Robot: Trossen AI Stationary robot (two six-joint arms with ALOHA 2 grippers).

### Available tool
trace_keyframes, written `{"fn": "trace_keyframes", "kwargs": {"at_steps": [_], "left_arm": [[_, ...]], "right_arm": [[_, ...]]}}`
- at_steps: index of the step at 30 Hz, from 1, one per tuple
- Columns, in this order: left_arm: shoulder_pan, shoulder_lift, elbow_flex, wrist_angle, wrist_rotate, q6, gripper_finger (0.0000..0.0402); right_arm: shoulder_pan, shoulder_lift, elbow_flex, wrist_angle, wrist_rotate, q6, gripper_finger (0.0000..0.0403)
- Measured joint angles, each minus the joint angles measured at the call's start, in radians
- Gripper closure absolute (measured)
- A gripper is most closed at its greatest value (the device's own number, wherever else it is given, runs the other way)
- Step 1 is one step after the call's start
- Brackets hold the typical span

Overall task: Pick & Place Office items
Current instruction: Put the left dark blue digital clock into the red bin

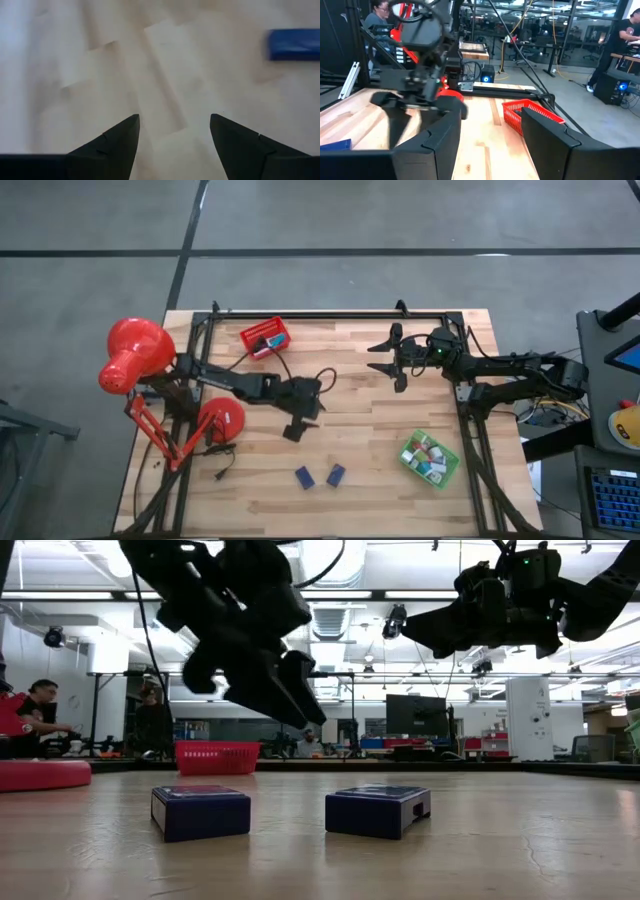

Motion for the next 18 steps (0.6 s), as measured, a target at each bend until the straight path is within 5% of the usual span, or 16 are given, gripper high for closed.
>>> {"fn": "trace_keyframes", "kwargs": {"at_steps": [5, 13, 18], "left_arm": [[-0.031, 0.000, -0.002, 0.000, 0.167, 0.027, 0.0156], [-0.010, 0.000, -0.016, 0.011, 0.685, 0.217, 0.0156], [-0.054, 0.000, -0.044, 0.085, 0.750, 0.265, 0.0156]], "right_arm": [[0.000, 0.000, 0.000, 0.000, 0.000, 0.000, 0.0199], [0.000, 0.000, 0.000, 0.000, 0.000, 0.000, 0.0199], [0.000, 0.000, 0.000, 0.000, 0.000, 0.000, 0.0199]]}}
